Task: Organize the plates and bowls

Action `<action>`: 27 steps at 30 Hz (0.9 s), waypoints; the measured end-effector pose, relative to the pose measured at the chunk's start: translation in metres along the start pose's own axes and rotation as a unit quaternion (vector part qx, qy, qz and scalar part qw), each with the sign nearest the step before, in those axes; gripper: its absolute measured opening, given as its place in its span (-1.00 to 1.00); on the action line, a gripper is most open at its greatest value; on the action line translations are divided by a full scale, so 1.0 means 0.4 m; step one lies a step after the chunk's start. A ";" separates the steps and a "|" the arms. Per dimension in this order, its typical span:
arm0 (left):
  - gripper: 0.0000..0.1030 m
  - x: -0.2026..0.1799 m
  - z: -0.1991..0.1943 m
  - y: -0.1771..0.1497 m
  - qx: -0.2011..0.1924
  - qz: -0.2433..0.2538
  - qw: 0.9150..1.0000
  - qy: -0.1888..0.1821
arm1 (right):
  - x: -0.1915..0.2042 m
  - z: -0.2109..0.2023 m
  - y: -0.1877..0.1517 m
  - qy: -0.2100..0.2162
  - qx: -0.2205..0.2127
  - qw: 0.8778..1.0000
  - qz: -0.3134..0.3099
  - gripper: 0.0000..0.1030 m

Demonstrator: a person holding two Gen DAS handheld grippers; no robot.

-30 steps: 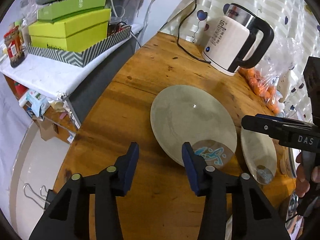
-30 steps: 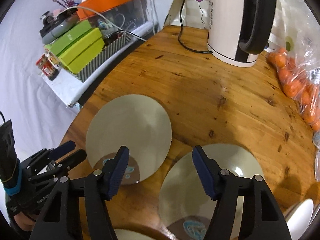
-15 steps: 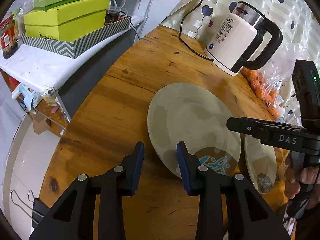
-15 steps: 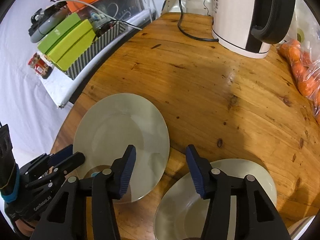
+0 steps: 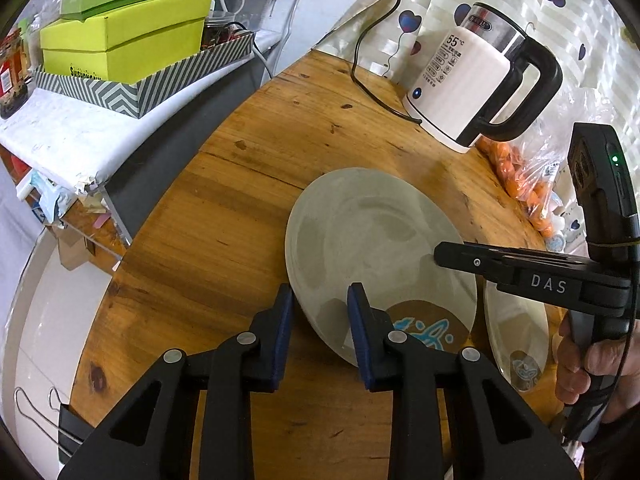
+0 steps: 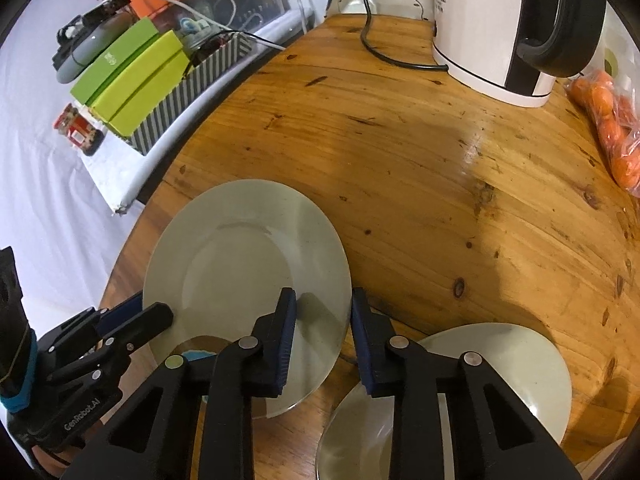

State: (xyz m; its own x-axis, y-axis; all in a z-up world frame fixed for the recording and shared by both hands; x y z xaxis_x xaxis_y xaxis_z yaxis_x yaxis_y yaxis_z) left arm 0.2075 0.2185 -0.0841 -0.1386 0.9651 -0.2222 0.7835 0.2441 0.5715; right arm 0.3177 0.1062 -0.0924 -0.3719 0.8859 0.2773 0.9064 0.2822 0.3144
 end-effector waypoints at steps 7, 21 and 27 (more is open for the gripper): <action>-0.46 0.002 -0.008 0.001 0.000 0.000 1.000 0.000 | 0.003 -0.008 0.002 0.000 -0.002 1.000 0.003 -0.49; -0.46 -0.020 -0.067 -0.001 -0.004 0.006 1.000 0.007 | 0.018 -0.069 -0.022 0.001 -0.012 1.000 0.001 -0.49; -0.46 -0.046 -0.106 -0.011 -0.006 0.012 1.000 0.005 | 0.014 -0.109 -0.060 0.002 -0.018 1.000 0.009 -0.49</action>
Point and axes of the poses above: each gripper's, at about its wrist camera, not at the fingertips, and z roughly the way its jaws point, x to its left, y to its top, the point moved 4 cm from there along z, roughly the way its jaws point, and after that the axes turned 12 degrees about z, right-handed, at the moved point
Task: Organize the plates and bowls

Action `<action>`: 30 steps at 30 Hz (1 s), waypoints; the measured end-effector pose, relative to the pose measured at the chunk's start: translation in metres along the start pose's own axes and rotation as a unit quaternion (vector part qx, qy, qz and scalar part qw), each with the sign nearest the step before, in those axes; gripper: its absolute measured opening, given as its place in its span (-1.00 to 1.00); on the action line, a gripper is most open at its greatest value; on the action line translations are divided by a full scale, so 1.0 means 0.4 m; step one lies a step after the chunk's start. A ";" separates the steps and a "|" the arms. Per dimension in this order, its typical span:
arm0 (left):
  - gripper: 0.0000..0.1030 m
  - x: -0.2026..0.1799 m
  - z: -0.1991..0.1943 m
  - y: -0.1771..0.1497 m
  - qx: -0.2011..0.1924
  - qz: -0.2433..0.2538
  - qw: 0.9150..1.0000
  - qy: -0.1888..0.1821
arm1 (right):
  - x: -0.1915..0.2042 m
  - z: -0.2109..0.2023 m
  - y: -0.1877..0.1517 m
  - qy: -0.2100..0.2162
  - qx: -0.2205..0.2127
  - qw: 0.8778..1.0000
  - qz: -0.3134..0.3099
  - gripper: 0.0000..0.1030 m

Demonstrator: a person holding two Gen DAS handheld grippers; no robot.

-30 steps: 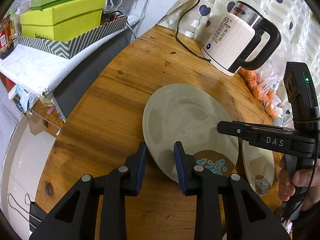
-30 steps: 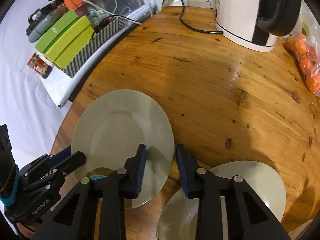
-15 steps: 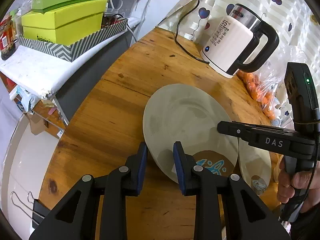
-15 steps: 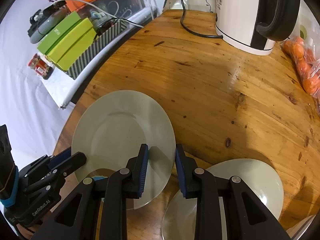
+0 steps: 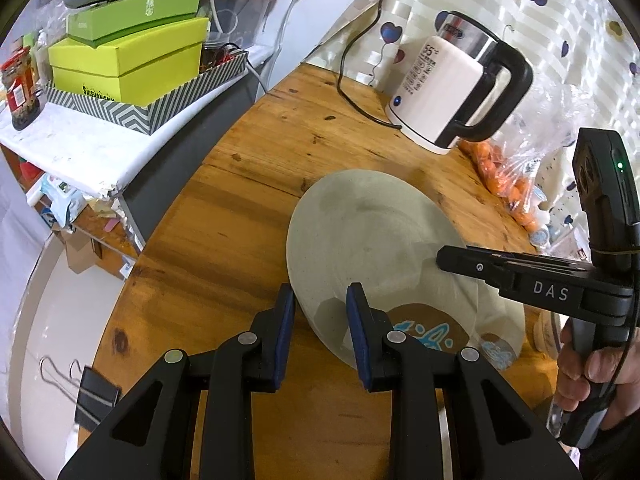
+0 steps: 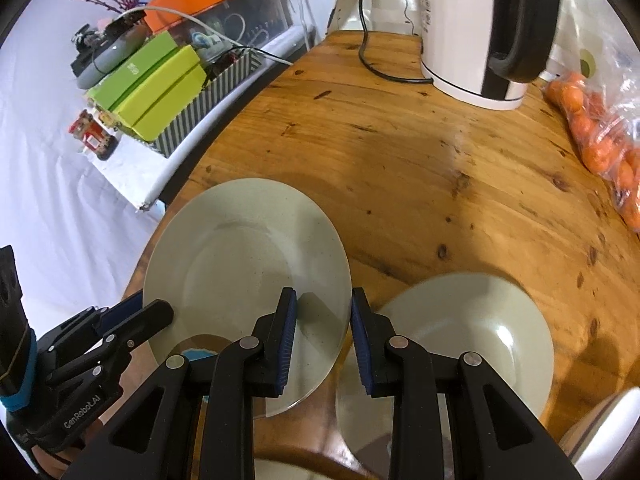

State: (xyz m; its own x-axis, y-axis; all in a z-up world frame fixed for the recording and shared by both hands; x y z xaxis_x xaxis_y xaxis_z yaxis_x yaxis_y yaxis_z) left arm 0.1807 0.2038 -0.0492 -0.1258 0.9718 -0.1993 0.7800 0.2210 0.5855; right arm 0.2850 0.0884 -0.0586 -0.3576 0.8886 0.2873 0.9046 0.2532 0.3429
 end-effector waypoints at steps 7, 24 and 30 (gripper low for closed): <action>-0.46 -0.041 -0.046 -0.032 0.000 0.011 1.000 -0.008 | -0.011 -0.054 -0.058 -0.005 -0.008 1.000 0.012 -0.49; -0.46 -0.148 -0.130 -0.126 0.005 0.043 0.999 -0.026 | -0.067 -0.176 -0.226 -0.018 -0.026 0.999 0.040 -0.49; -0.46 -0.181 -0.149 -0.170 0.013 0.057 0.998 -0.026 | -0.085 -0.200 -0.291 -0.021 -0.027 0.998 0.050 -0.49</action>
Point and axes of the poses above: each gripper's, at about its wrist camera, not at the fingertips, and z roughly the way its jaws point, x to its left, y to its top, the point moved 4 cm from there along z, roughly the way its jaws point, and after that the axes turned 12 degrees about z, right-handed, at the moved point
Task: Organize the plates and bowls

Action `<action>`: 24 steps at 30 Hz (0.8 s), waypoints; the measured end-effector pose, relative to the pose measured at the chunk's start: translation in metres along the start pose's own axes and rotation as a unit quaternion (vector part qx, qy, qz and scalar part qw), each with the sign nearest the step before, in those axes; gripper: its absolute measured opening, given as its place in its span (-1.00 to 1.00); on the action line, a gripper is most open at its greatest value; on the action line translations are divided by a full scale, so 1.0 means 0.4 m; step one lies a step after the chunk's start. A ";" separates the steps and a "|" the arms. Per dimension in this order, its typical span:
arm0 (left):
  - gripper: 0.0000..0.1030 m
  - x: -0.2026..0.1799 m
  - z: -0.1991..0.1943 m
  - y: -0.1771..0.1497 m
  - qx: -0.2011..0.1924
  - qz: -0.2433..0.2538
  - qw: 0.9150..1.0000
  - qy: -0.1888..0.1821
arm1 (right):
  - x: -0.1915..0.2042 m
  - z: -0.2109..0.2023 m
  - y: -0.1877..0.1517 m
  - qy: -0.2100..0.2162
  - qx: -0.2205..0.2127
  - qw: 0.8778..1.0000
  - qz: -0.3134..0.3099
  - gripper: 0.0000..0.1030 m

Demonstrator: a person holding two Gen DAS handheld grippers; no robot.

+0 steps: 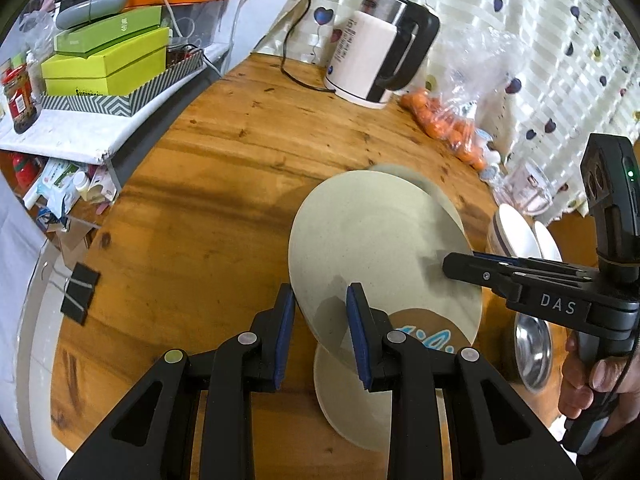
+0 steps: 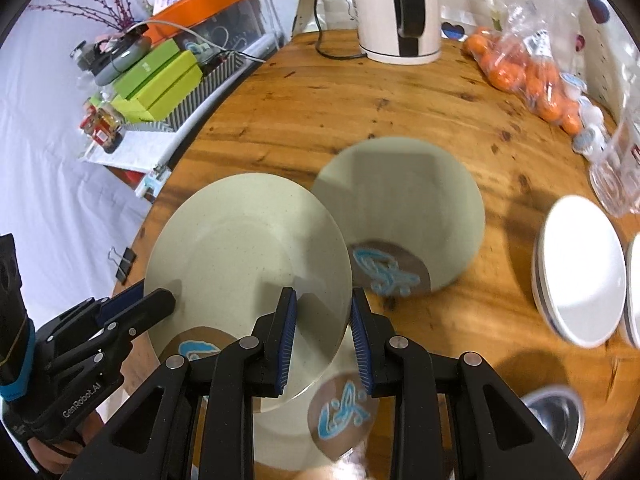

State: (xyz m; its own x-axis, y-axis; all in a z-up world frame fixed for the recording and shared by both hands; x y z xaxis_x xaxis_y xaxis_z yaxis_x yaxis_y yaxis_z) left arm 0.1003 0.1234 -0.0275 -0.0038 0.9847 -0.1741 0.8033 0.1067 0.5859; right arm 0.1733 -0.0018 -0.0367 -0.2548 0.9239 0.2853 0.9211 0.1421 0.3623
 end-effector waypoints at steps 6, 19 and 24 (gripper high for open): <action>-0.46 -0.027 -0.004 -0.051 0.015 0.007 1.000 -0.001 | -0.027 -0.004 -0.061 0.002 0.007 1.000 0.012 -0.49; -0.46 -0.068 0.000 -0.126 0.031 0.014 0.999 -0.010 | -0.074 -0.005 -0.157 0.000 0.015 0.999 0.030 -0.49; -0.46 -0.081 0.007 -0.138 0.036 0.018 0.999 -0.011 | -0.091 0.001 -0.173 -0.001 0.015 0.999 0.038 -0.49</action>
Point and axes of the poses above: each gripper's, at about its wrist camera, not at the fingertips, and z roughly the way its jaws point, x to its left, y to its top, the point moved 4 cm from there along z, roughly the way its jaws point, and after that the axes turned 12 degrees about z, right-handed, at the moved point
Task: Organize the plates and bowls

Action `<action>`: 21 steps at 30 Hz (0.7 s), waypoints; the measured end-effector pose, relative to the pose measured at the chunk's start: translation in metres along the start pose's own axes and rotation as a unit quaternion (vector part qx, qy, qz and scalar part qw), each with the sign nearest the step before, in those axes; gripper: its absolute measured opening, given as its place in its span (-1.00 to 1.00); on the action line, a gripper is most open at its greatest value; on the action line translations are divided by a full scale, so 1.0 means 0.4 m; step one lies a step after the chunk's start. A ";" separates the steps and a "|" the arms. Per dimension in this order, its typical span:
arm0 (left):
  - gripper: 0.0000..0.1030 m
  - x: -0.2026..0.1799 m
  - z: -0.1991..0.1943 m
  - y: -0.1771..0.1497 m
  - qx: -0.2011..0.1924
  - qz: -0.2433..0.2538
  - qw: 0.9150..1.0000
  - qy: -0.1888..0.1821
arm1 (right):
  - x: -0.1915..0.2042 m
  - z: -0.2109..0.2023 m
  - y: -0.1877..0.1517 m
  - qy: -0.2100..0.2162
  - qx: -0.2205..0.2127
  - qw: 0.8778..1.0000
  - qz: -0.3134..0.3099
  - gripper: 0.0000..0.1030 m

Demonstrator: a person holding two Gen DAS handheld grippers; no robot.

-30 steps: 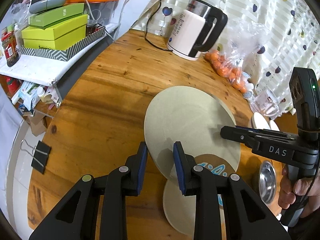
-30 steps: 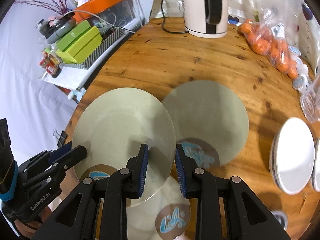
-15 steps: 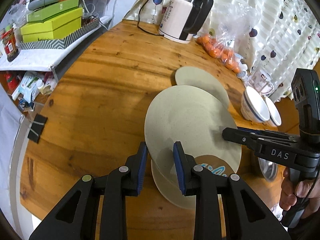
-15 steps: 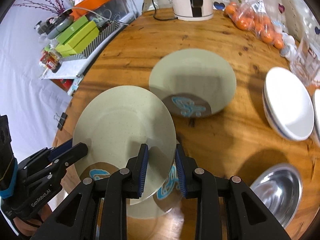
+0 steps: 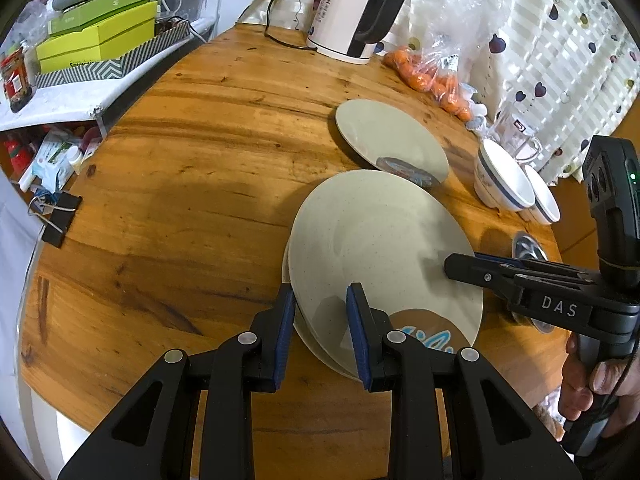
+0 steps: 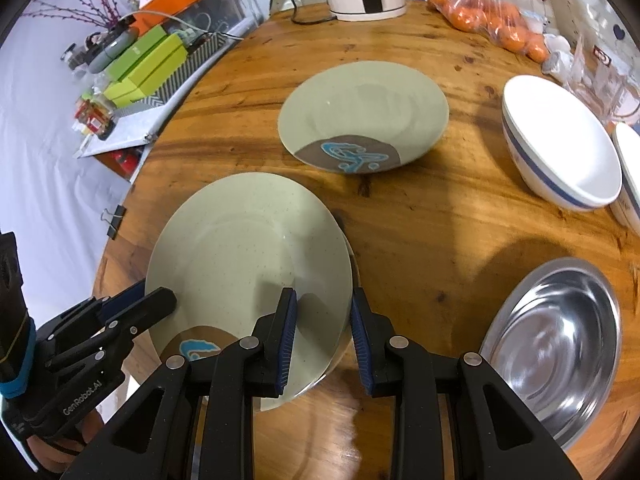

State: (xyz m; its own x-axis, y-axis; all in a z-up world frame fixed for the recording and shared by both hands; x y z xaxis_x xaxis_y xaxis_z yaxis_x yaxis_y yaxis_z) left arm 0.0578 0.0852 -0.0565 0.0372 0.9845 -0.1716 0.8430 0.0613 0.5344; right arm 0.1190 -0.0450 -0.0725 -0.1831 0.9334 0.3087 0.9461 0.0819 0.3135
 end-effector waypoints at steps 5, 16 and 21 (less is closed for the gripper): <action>-0.46 -0.002 0.010 -0.006 0.004 0.001 1.000 0.001 | -0.006 0.009 -0.006 -0.003 0.001 1.000 0.002 -0.49; -0.46 0.000 0.025 -0.010 0.010 0.001 1.000 0.001 | -0.006 0.018 -0.005 -0.008 0.000 1.000 -0.001 -0.49; -0.46 0.002 0.028 -0.010 0.012 0.002 1.000 0.002 | -0.004 0.023 -0.003 -0.012 -0.003 1.000 -0.006 -0.49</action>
State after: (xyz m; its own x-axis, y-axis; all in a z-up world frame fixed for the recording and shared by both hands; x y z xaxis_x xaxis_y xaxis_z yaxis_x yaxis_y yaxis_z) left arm 0.0605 0.0839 -0.0680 0.0382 0.9853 -0.1667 0.8551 0.0541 0.5157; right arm 0.1205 -0.0432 -0.0818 -0.1880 0.9404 0.2835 0.9424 0.0914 0.3218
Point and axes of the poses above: each gripper's, at about its wrist camera, not at the fingertips, and z roughly the way its jaws point, x to its left, y to its top, the point moved 4 cm from there along z, roughly the way its jaws point, and after that the axes turned 12 degrees about z, right-handed, at the moved point
